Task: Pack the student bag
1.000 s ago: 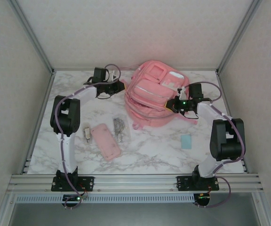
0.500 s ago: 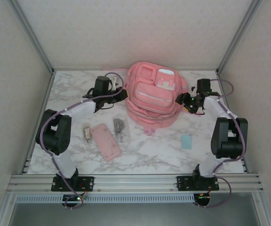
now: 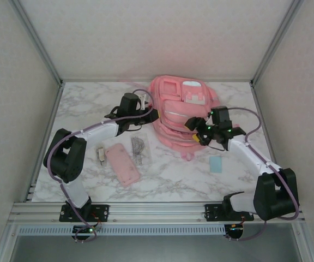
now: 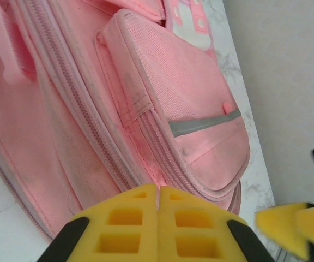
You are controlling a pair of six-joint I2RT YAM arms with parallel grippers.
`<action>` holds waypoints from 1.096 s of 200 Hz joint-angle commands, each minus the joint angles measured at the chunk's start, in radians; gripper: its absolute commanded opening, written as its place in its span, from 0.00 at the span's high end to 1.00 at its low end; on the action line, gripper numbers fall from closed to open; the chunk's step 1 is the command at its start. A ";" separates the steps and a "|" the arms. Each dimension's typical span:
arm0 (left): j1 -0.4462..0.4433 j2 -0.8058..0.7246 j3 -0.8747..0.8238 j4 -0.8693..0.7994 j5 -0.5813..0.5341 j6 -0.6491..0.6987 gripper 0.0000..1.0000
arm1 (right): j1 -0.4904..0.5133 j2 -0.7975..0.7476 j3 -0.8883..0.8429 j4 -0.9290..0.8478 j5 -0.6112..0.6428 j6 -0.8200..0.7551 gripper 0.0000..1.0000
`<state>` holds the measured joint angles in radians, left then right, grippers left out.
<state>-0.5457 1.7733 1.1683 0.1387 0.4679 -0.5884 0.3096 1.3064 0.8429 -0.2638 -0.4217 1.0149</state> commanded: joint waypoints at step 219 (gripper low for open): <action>0.110 0.217 0.193 0.130 -0.124 0.085 1.00 | 0.098 0.102 -0.124 0.405 0.192 0.246 1.00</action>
<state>-0.4992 1.9175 1.2697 0.1905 0.4431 -0.5293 0.4213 1.4448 0.7540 0.1734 -0.2501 1.2755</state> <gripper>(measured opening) 0.056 0.080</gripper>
